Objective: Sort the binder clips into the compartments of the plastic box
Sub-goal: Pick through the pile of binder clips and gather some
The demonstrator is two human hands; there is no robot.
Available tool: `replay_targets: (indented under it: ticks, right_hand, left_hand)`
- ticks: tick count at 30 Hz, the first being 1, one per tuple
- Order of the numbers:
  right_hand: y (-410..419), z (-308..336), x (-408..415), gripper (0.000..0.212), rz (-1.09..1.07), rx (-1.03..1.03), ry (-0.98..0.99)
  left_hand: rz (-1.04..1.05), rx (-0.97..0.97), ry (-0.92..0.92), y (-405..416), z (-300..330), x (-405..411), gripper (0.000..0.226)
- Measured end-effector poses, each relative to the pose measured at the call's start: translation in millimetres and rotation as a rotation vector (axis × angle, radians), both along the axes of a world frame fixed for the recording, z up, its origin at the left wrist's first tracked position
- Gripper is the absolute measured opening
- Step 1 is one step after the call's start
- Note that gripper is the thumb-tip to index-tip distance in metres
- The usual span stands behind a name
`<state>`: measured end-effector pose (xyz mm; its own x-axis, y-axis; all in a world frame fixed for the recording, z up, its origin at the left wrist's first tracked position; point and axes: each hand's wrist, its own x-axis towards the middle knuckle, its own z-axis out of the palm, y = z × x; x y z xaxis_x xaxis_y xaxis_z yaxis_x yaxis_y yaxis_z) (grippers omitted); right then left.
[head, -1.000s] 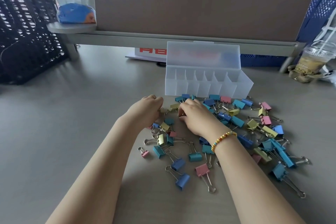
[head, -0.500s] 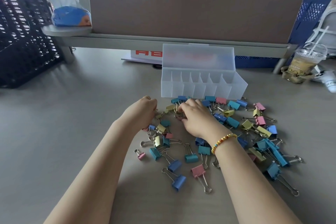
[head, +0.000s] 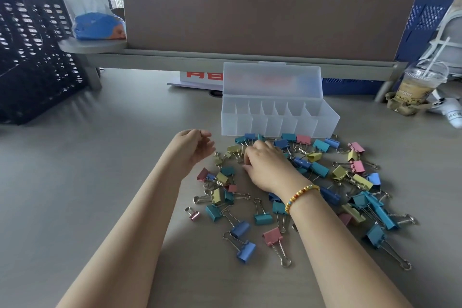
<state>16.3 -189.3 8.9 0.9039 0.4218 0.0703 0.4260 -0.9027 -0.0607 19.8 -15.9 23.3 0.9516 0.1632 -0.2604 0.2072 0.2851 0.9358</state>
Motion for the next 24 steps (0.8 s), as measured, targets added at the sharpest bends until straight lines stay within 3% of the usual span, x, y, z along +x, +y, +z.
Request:
replay_targets:
  ticks: [2, 3, 6, 8, 12, 16, 21, 24]
  right_hand:
    - [1.0, -1.0, 0.9, 0.028, 0.002, 0.015, 0.006]
    - [1.4, -2.0, 1.6, 0.029, 0.002, 0.020, 0.003]
    - [1.5, -3.9, 2.0, 0.036, -0.020, -0.009, -0.040]
    - [-0.4, -3.5, 1.6, 0.036, -0.063, -0.062, -0.080]
    - [-5.6, -3.1, 2.9, 0.030, -0.094, -0.091, -0.076]
    - [-6.9, -5.5, 6.1, 0.026, -0.070, -0.048, -0.081]
    - [-6.1, -10.0, 6.9, 0.026, -0.044, -0.070, -0.112]
    - [-4.5, -10.7, 7.5, 0.024, -0.004, -0.045, -0.143]
  left_hand:
    - [-0.020, -0.030, 0.061, 1.7, -1.7, 2.1, 0.029]
    - [-0.035, 0.098, 0.062, 2.2, -1.8, 2.6, 0.026]
    - [-0.074, 0.898, -0.028, 3.9, -4.8, 1.6, 0.032]
    - [-0.114, 1.237, -0.040, 0.2, -6.5, -1.4, 0.031]
    - [-0.218, 1.359, 0.047, -5.9, -7.3, -3.1, 0.031]
    - [-0.221, 1.397, -0.016, -6.6, -9.4, -0.5, 0.020]
    - [-0.213, 1.343, 0.047, -11.8, -15.4, 4.4, 0.051]
    - [-0.218, 1.411, 0.033, -12.2, -16.7, 8.5, 0.046]
